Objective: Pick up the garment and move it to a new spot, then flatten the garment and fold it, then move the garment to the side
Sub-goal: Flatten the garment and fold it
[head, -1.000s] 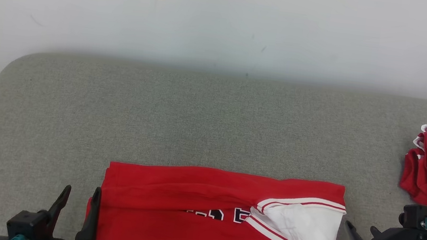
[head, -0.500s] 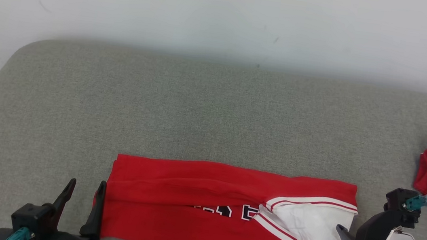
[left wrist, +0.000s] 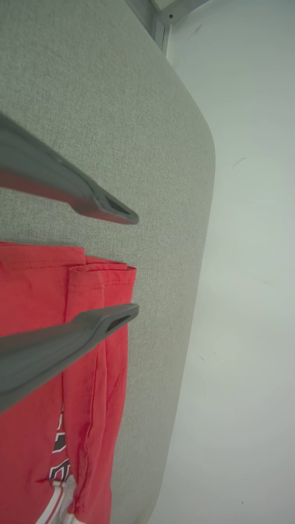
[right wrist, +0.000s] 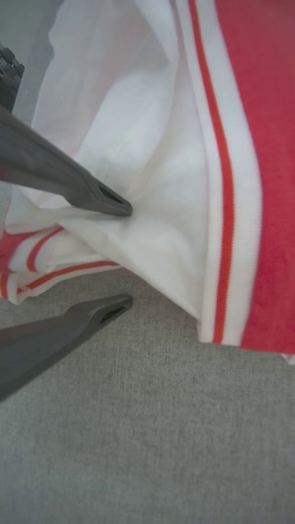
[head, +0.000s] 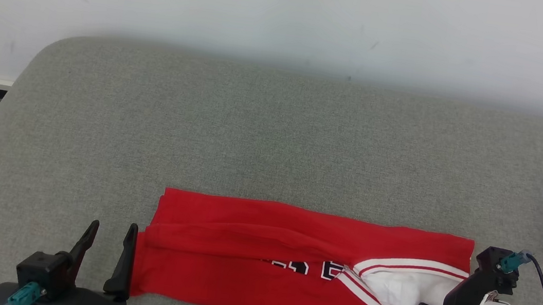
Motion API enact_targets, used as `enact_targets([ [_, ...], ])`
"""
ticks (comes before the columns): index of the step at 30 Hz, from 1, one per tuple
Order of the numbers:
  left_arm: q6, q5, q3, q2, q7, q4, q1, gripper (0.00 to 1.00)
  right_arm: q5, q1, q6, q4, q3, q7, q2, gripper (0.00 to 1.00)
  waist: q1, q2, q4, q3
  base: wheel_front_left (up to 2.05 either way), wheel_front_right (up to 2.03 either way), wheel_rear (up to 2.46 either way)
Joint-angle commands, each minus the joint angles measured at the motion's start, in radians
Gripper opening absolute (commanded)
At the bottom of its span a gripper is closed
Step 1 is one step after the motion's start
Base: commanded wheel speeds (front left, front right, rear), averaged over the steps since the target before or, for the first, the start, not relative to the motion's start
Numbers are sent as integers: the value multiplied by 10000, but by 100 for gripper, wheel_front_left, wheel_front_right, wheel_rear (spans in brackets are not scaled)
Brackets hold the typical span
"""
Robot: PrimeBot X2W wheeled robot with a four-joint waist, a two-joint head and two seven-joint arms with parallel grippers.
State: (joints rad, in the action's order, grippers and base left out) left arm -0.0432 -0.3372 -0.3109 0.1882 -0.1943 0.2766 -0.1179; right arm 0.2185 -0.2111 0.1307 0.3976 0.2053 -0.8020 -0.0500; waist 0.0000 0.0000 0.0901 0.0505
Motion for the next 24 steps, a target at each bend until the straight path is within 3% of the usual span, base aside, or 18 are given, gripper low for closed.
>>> enact_targets([
  [1,22,-67,-14,73,-53,47,-130,100,77,-161,-3,290,-25,-80,-22,100,0,0,72,29,0,0,0],
  [7,28,-96,-64,71,-70,106,-178,100,240,-396,-3,835,-181,-2,-1,100,0,0,164,34,0,0,0],
  [8,25,-112,-67,76,-72,111,-183,100,254,-457,-3,917,-206,46,4,90,0,0,177,32,0,0,0],
  [10,6,-133,-80,84,-70,108,-184,100,294,-543,-3,1079,-242,121,4,48,0,0,191,28,0,0,0],
  [13,-53,-160,-103,90,-62,96,-165,100,220,-712,-4,1298,-205,281,-16,15,0,0,206,24,0,0,0],
  [15,-68,-186,-111,100,-62,89,-153,100,144,-779,-4,1375,-112,337,-27,2,0,0,203,20,0,0,0],
  [24,-91,-265,-151,161,-95,63,-37,100,-316,-799,-12,1237,916,476,-65,0,0,0,105,-58,0,0,0],
])
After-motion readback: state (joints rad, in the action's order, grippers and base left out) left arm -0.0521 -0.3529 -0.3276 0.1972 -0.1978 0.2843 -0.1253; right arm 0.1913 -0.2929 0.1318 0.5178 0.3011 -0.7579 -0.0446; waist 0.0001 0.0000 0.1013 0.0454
